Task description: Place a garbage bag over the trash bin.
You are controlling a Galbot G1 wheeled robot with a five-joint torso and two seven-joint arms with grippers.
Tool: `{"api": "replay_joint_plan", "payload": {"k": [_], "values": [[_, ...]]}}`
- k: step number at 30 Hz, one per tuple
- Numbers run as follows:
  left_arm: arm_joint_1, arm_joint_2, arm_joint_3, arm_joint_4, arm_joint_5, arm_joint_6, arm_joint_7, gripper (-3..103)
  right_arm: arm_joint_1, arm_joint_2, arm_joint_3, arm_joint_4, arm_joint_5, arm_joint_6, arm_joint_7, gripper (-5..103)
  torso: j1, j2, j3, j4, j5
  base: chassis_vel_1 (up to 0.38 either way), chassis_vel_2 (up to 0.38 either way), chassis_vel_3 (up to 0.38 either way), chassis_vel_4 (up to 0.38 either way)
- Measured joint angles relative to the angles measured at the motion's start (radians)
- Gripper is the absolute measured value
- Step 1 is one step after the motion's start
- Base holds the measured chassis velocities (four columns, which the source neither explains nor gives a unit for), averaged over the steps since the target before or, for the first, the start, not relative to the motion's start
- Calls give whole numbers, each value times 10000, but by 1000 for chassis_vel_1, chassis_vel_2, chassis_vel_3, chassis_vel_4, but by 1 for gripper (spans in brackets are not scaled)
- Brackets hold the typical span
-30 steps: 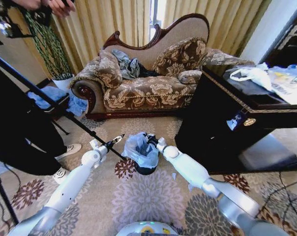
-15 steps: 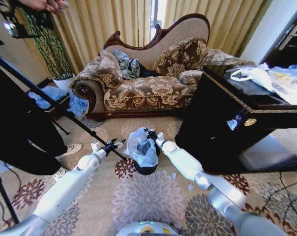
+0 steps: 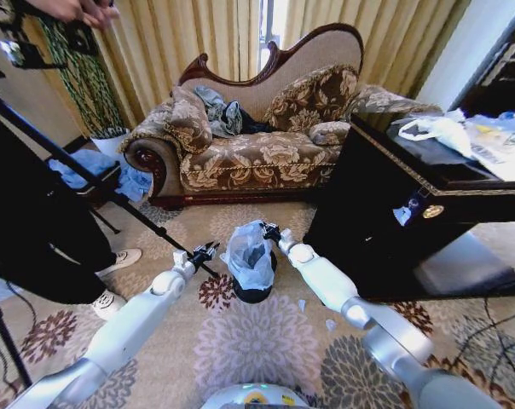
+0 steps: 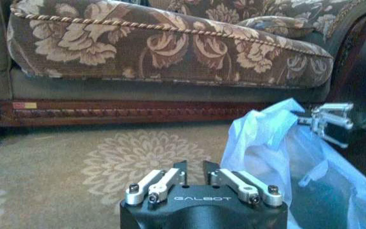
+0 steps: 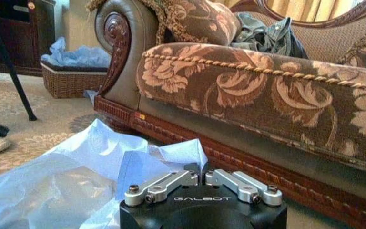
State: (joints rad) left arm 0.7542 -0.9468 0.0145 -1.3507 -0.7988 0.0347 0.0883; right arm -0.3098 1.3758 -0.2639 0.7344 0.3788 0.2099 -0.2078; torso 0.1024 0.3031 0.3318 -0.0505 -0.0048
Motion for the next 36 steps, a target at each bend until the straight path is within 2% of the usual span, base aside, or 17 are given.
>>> {"api": "replay_joint_plan", "payload": {"k": [1, 3, 4, 6, 15, 19, 22, 25, 31, 35, 36], "values": [[-59, -23, 25, 10, -3, 0, -1, 14, 9, 60, 95, -121, -104, -21, 26, 0, 0, 0, 0, 1, 0, 0, 0, 0, 0], [-75, -29, 32, 10, -5, 0, 1, 14, 12, 81, 131, -165, -147, -32, 42, 0, 0, 0, 0, 1, 0, 0, 0, 0, 0], [-117, -32, 50, -14, -20, 9, 19, 3, 17, 181, 305, -361, -315, -62, 113, 0, 0, 0, 0, 1, 0, 0, 0, 0, 0], [-133, -20, 58, -82, -28, 15, 107, 2, 17, 238, 417, -496, -437, -89, 169, 0, 0, 0, 0, 2, 0, 0, 0, 0, 0], [-402, 11, 298, -119, 20, -10, 319, 0, -45, 377, 864, -761, -920, -281, 285, 0, 0, 2, 0, 2, 0, 0, 0, 0, 0], [-576, -32, 418, -120, 65, -11, 330, 0, -86, 467, 1020, -825, -1259, -604, 303, 0, 0, 2, 0, 1, -1, 0, 0, 0, 0], [-617, -60, 450, -154, 60, -5, 330, 0, -126, 549, 1173, -845, -1543, -1003, 360, 0, 1, 2, 0, 1, 0, 0, 0, 0, 0], [-478, 47, 421, -314, 34, 3, 379, 0, -156, 534, 1264, -800, -1838, -1722, 377, 0, 0, 2, 0, 1, -1, 0, 0, 0, 0], [-255, 222, 295, -387, -22, -23, 481, 0, -5, 532, 1428, -935, -2149, -2255, 233, 0, 0, 2, 0, 1, -2, 0, 0, 0, 0], [-198, 289, 242, -416, -90, -41, 509, 0, 174, 615, 1591, -1178, -2627, -2159, -39, 0, 0, 2, 0, 1, -1, 0, 0, 0, 0], [-175, 316, 224, -434, -133, -44, 512, 0, 279, 671, 1671, -1345, -3006, -1859, -240, 0, 0, 2, 0, 1, -2, 0, 0, 0, 0]]}}
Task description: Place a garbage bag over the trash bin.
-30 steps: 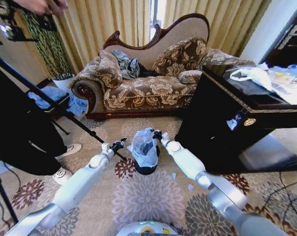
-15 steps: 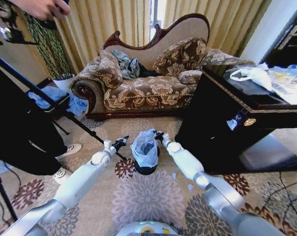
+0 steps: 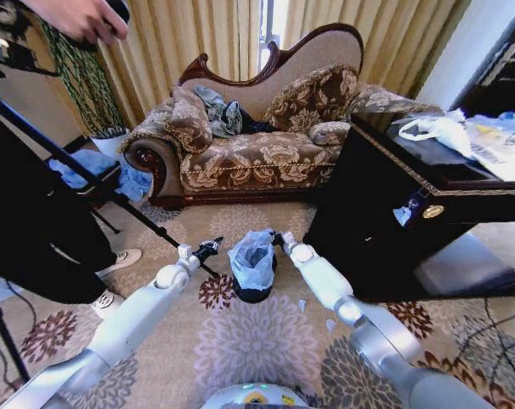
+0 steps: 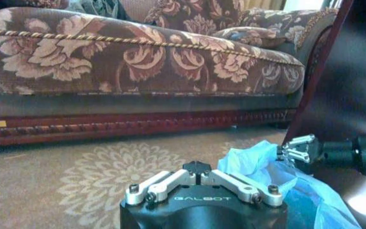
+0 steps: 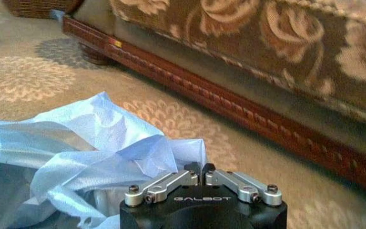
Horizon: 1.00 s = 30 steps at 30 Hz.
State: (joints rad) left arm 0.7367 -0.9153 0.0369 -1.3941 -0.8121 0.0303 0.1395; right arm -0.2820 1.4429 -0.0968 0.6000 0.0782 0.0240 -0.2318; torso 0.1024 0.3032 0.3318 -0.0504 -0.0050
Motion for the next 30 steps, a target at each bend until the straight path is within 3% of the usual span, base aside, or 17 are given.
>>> {"api": "replay_joint_plan", "payload": {"k": [7, 9, 12, 15, 30], "values": [[88, 46, -52, -53, -43, -39, 1, 0, 299, 116, 358, -571, -1437, 902, -784, 0, 0, 0, 0, 2, 1, 0, 0, 0, 0], [128, 62, -54, -104, -58, -52, 12, 0, 320, 109, 651, -896, -2305, 1346, -951, 0, 0, 0, 0, 0, 1, 0, 0, 0, 0], [163, 72, -53, -143, -66, -59, 20, 0, 291, 88, 833, -992, -2729, 1542, -896, 0, 0, 0, 0, -2, 0, 0, 0, 0, 0], [261, 150, -51, -304, -116, -64, 24, 0, 136, 13, 1180, -1051, -3867, 1677, -553, 0, 0, 0, 0, 0, 1, 0, 0, 0, 0], [270, 243, -113, -544, -264, -36, 8, 0, -504, -303, 1242, -1059, -4090, 1780, -1166, 0, 0, 0, 0, 1, 2, 0, 0, 0, 0]]}}
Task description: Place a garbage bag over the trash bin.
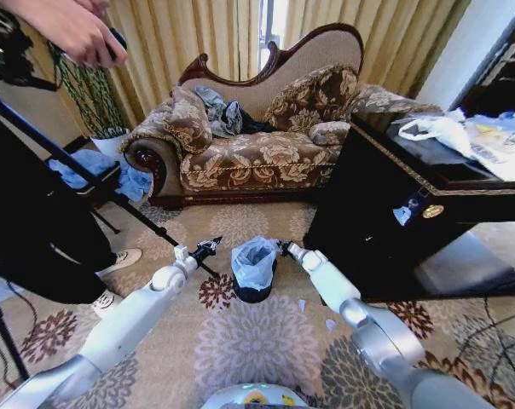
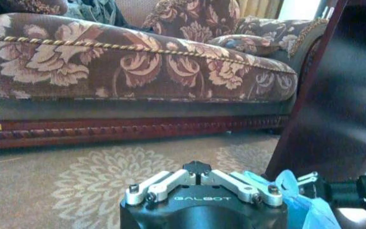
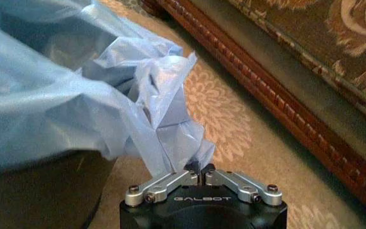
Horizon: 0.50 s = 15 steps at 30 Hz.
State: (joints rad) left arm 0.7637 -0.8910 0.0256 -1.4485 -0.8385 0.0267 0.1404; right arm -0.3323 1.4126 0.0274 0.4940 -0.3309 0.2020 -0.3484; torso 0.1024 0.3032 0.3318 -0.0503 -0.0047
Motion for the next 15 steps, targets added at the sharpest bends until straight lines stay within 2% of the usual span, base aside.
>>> {"api": "replay_joint_plan", "payload": {"k": [8, 15], "values": [[-52, 1, 39, -9, -53, 2, -12, 0, -198, -274, -7, 51, 245, 112, -395, 0, 0, 0, 0, -1, 0, 0, 0, 0, 0], [-2, 0, 39, -10, -142, 2, -24, 0, -790, -392, 74, 152, 1082, 459, -1005, 0, 0, 0, -1, -2, -1, 0, 0, 0, 0]]}}
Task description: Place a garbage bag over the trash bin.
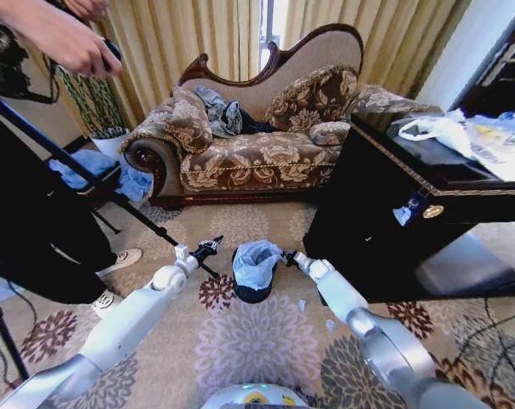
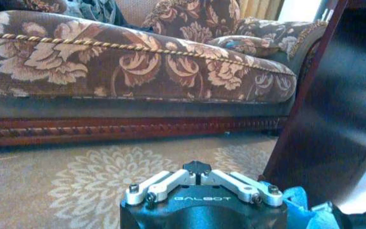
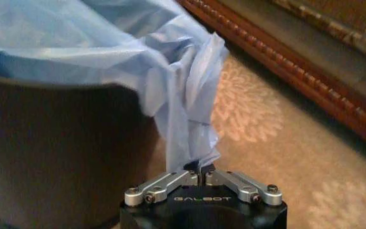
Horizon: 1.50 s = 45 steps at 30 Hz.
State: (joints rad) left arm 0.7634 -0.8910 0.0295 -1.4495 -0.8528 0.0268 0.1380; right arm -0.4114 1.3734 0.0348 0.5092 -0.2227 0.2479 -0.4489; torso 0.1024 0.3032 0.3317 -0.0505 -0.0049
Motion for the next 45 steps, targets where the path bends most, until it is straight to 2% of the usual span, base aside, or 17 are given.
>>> {"api": "replay_joint_plan", "payload": {"k": [9, 11, 12, 14, 17, 20, 23, 24, 29, 34, 36, 37, 38, 40, 41, 43, 45], "values": [[-31, 37, 6, -11, -84, 0, -10, 0, -405, 8, 135, 131, 875, 129, -469, -2, 0, 0, 0, 0, 0, 0, 0, 0, 0], [-32, 36, 5, -17, -112, 0, -18, 0, -474, -58, 126, 313, 1098, 93, -422, 3, 0, 0, 0, 1, 0, 0, 0, 0, 0], [-31, 36, -4, -33, -128, 1, -18, 0, -523, -146, 107, 510, 1307, 11, -370, 14, 0, -2, 0, 1, 0, 0, 0, 0, 0], [-30, 35, -10, -35, -134, 1, -19, 0, -552, -205, 93, 622, 1425, -27, -312, 14, 0, -2, 0, 2, 0, 0, 0, 0, 0], [-13, 48, -37, -43, -154, 1, -23, 0, -761, -514, -62, 1241, 2046, -274, -43, 25, 0, -2, 0, 1, 0, 0, 0, 0, 0], [13, 139, -52, -141, -230, 24, -28, 12, -1188, -1147, -307, 2432, 3116, -784, 564, 41, 0, -1, 0, 0, -3, 0, 0, 0, 0], [8, 197, -23, -183, -241, 45, -30, 17, -1374, -1396, -279, 2917, 3525, -1047, 750, 47, 0, -2, 0, 0, 2, 0, 0, 0, 0], [-14, 247, 13, -224, -244, 60, -31, 25, -1528, -1575, -217, 3236, 3766, -1159, 866, 52, 0, -1, 0, 1, -1, 0, 0, 0, 0], [-64, 457, 137, -375, -87, 62, -44, 32, -2064, -2069, 140, 4305, 4290, -1414, 1282, 68, 0, -2, 0, 0, 1, 0, 0, 0, 0], [86, 877, 134, -808, 514, 69, -207, 34, -2827, -2664, 316, 6222, 5299, -2280, 2590, 90, 0, -1, 0, -5, -2, 0, 0, 0, 0], [292, 1203, -82, -1365, 697, 496, -662, 29, -3357, -3030, 12, 8222, 7285, -4050, 4362, 98, 0, -1, -1, 12, 1, 0, 0, 0, 0], [292, 1203, -82, -1365, 697, 496, -662, 29, -3357, -3030, 12, 8222, 7285, -4050, 4362, 98, 0, -1, -1, 12, 1, 0, 0, 0, 0], [119, 1378, 15, -1718, 689, 1116, -1223, 24, -4066, -3230, -56, 9817, 8940, -5324, 5704, 102, -1, -1, -1, 9, -7, 0, 0, 0, 0], [-226, 1525, 303, -1972, 589, 1624, -1530, 14, -4750, -3282, 64, 10856, 10014, -6091, 6590, 97, -1, -1, -1, -1, 2, 0, 0, 0, 0], [-226, 1525, 303, -1972, 589, 1624, -1530, 14, -4750, -3282, 64, 10856, 10014, -6091, 6590, 97, -1, -1, -1, -1, 2, 0, 0, 0, 0], [-742, 1684, 741, -2194, 379, 2228, -1769, 8, -5291, -3249, 299, 11564, 10744, -6417, 7184, 94, -1, -1, -1, -3, 0, 0, 0, 0, 0], [-1594, 1849, 1668, -2167, 304, 2690, -1810, -1, -5950, -3084, 793, 12175, 11035, -6610, 7491, 84, 0, -1, -1, 1, 3, 0, 0, 0, 0]]}}
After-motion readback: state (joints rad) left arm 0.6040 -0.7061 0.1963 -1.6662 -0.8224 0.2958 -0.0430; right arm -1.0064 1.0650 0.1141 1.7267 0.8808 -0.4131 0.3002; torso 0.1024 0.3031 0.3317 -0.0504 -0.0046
